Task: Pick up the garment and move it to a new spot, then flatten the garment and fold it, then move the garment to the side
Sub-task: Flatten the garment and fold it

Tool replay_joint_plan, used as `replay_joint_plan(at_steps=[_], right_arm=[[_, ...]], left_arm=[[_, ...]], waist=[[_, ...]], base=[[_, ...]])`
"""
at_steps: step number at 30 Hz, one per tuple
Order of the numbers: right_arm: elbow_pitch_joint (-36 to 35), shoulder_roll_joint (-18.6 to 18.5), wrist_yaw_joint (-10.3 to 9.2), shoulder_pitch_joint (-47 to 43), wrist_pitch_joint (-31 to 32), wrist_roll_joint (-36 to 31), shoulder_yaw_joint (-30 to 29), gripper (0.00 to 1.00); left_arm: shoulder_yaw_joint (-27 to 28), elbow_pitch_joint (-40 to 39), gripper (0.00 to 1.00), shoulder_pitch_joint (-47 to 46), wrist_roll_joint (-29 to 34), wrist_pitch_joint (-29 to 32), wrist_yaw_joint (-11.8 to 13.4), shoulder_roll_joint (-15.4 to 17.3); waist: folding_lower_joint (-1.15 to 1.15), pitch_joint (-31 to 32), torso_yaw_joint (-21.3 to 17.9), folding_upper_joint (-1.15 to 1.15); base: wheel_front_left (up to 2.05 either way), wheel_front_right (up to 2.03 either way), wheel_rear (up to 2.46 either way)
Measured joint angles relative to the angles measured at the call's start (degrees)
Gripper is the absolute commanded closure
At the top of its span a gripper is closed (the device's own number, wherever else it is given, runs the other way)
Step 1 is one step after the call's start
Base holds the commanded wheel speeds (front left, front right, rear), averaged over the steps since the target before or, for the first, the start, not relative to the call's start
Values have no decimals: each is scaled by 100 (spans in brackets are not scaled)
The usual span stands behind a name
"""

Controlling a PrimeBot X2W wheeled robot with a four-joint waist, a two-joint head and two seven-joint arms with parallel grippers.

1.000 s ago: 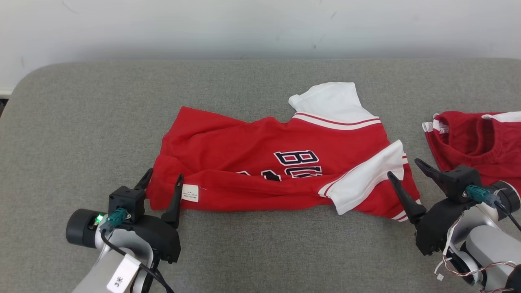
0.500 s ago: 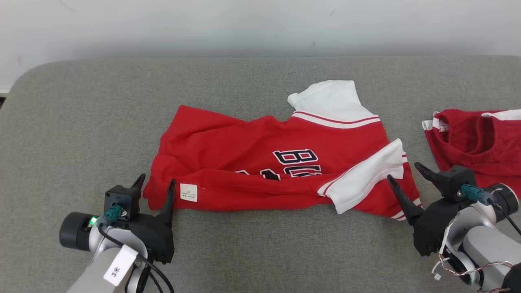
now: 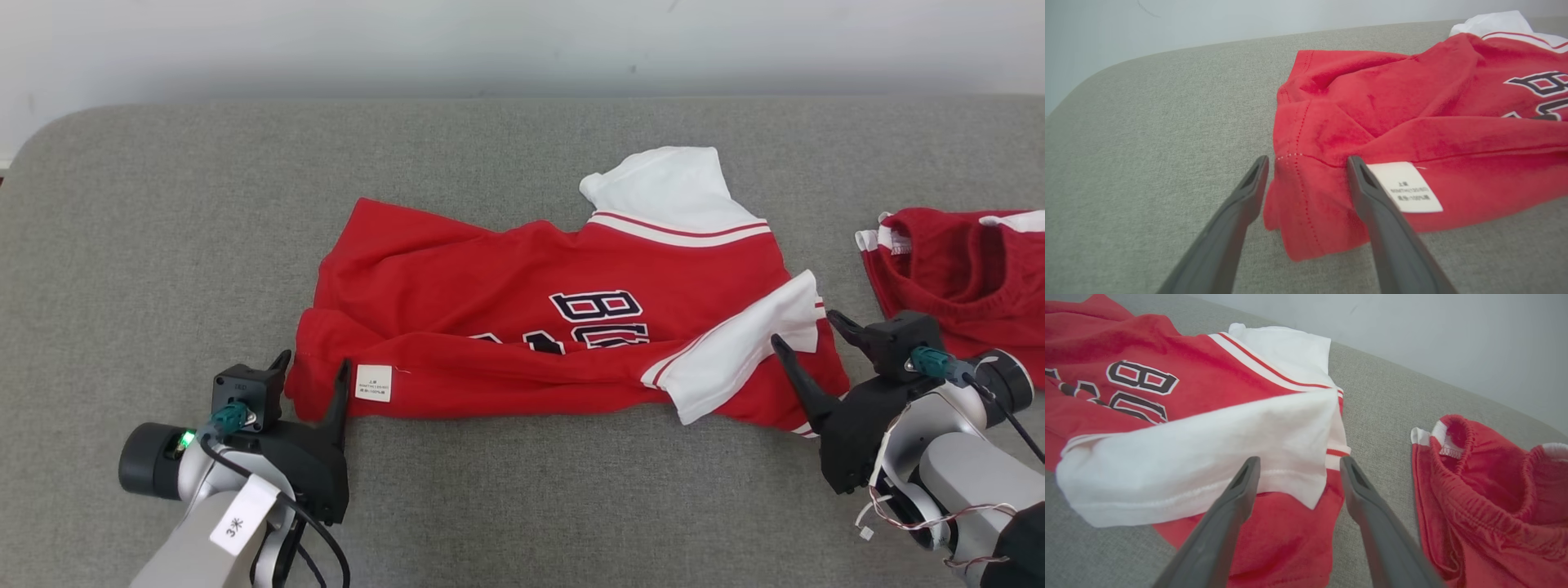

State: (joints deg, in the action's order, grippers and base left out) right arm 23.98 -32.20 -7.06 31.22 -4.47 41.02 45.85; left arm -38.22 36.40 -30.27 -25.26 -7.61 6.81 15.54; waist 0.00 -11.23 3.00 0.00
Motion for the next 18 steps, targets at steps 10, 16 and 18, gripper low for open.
replay_joint_plan(at_steps=[10, 16, 18], right_arm=[[233, 200, 0, 150, 103, -21, 16, 100], [366, 221, 0, 246, 94, -22, 18, 100], [363, 237, 10, 244, 62, 1, -25, 100]], left_arm=[[-4, -5, 100, -123, -8, 101, 0, -23], [-1, -3, 100, -192, -8, 101, -2, -22], [-1, -16, 100, -191, -8, 100, -2, -19]], waist=[[0, -161, 46, 0], [0, -163, 49, 0], [0, -151, 45, 0]], base=[[0, 0, 0], [0, 0, 0], [0, 0, 0]])
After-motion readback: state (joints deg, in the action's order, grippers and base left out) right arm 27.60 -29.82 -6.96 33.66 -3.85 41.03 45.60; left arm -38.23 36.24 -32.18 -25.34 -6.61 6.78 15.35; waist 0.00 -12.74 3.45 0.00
